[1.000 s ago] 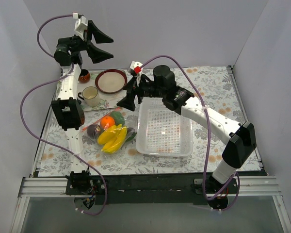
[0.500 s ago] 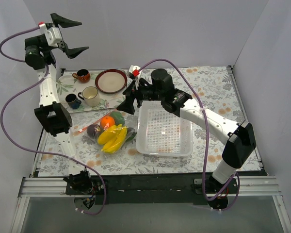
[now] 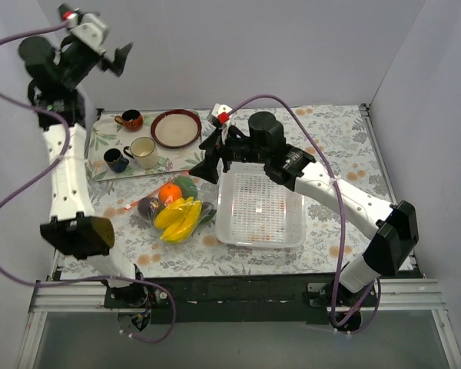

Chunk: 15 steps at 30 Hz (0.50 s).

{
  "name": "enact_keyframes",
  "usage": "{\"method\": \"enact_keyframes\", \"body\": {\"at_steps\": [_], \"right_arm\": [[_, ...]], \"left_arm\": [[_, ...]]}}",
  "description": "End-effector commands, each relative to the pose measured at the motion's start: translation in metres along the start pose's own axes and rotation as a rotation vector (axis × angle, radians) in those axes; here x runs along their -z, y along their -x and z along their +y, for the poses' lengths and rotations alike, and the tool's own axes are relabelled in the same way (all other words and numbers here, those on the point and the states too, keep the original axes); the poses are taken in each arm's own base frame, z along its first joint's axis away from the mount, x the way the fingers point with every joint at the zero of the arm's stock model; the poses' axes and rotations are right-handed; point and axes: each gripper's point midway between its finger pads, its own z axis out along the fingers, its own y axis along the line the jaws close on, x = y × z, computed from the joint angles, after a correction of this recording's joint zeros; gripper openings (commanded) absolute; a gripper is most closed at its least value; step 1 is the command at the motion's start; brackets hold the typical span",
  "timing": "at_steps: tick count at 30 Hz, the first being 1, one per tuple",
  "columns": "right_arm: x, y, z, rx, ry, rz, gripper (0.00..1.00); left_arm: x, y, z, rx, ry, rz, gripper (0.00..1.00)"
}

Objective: Open the zip-top bag and remove the fake food

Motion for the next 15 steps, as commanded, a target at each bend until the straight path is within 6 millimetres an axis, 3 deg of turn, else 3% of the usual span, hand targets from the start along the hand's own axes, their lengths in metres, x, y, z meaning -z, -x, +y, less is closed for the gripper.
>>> {"method": "enact_keyframes", "body": {"at_steps": [1, 2, 4, 5, 6, 8, 9, 12, 15], "right_arm": [[0.014, 0.017, 0.007, 0.060, -0.012, -0.056, 0.99], [0.016, 0.017, 0.007, 0.063, -0.016, -0.059, 0.99], [0.019, 0.017, 0.008, 0.069, -0.024, -0.062, 0.99], [0.020, 0.018, 0.008, 0.070, -0.027, -0.061, 0.98], [0.022, 0.020, 0.009, 0.072, -0.028, -0.065, 0.99], [0.027, 0.022, 0.010, 0.084, -0.039, -0.076, 0.99], [0.028, 0.021, 0.009, 0.084, -0.044, -0.073, 0.99], [0.033, 0.021, 0.011, 0.085, -0.053, -0.076, 0.99], [0.039, 0.017, 0.011, 0.082, -0.071, -0.072, 0.99]], "left_arm": [[0.137, -0.106, -0.050, 0.624, 0.182, 0.528, 0.93], [0.159, -0.134, -0.077, 0.713, 0.215, 0.618, 0.93], [0.186, -0.131, -0.096, 0.771, 0.275, 0.676, 0.83], [0.195, -0.139, -0.109, 0.812, 0.268, 0.715, 0.82], [0.216, -0.160, -0.135, 0.924, 0.273, 0.804, 0.81], [0.233, -0.177, -0.161, 1.101, 0.240, 0.831, 0.86], [0.256, -0.192, -0.171, 1.200, 0.270, 0.856, 0.90], [0.273, -0.196, -0.194, 1.401, 0.208, 0.829, 0.90], [0.290, -0.199, -0.210, 1.458, 0.199, 0.820, 0.88]]}}
